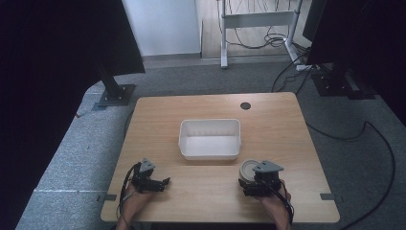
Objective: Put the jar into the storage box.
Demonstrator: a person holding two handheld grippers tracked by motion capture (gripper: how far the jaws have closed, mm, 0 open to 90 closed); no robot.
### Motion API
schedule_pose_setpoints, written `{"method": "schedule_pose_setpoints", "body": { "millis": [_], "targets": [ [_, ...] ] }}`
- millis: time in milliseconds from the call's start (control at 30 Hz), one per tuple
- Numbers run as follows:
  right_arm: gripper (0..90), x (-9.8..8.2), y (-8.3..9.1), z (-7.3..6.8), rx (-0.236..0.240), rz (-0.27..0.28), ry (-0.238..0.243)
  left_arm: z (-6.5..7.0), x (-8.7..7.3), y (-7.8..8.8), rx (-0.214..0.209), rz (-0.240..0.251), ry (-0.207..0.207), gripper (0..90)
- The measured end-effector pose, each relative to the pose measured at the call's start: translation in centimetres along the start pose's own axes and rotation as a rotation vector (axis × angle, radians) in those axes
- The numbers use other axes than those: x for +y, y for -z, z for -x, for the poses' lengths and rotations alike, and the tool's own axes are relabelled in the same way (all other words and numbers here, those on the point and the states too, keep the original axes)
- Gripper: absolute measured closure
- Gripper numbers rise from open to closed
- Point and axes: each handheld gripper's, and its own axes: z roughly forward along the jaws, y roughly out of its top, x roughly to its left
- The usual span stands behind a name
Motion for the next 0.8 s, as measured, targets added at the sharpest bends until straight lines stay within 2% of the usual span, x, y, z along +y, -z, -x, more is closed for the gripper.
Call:
{"method": "schedule_pose_setpoints", "body": {
  "millis": [800],
  "targets": [
    [9.4, 3.6, -2.1, -0.8, 0.039, 0.021, 0.02, 0.0, 0.0, 0.0, 0.003, -0.003, -0.001, 1.5]
  ]
}}
